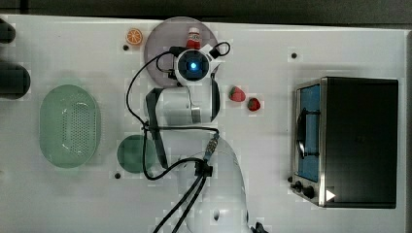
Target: Pick ketchup from plate and place it on table.
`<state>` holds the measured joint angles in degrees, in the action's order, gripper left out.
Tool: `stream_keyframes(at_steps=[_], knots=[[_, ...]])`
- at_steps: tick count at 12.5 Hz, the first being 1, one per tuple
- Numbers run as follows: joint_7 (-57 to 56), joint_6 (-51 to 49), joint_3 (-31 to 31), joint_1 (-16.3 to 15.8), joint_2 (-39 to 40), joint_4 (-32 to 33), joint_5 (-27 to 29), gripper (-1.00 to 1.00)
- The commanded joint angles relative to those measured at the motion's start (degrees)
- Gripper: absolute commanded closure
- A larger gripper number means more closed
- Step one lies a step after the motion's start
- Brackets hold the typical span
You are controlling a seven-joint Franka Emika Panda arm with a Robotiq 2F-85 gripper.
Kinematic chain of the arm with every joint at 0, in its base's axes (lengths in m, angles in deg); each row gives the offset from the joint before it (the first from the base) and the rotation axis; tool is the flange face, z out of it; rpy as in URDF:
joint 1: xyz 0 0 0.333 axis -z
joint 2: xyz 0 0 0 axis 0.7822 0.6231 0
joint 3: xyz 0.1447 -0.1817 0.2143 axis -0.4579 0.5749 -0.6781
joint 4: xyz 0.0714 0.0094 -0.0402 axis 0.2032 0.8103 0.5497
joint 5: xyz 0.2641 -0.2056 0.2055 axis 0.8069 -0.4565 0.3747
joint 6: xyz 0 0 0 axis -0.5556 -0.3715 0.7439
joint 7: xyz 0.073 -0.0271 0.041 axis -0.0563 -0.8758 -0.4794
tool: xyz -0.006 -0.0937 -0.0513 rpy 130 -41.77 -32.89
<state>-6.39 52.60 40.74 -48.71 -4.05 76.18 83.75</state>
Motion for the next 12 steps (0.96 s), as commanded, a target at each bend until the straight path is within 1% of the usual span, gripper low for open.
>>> stream_keyframes(at_steps=[1, 3, 6, 10, 12], knots=[[-1.8, -0.1, -0.2, 0.1, -1.0, -0.8, -0.1, -0.30], [-1.3, 0.2, -0.2, 0.2, -2.2, -1.3, 0.0, -0.30], [0.3, -2.4, -0.2, 0.5, -7.9, -1.9, 0.3, -0.30], [0.9, -18.2, -0.1, 1.0, -19.8, -1.7, 3.3, -0.30], [1.0, -25.3, 0.1, 1.7, -26.0, -0.1, 3.8, -0.30]])
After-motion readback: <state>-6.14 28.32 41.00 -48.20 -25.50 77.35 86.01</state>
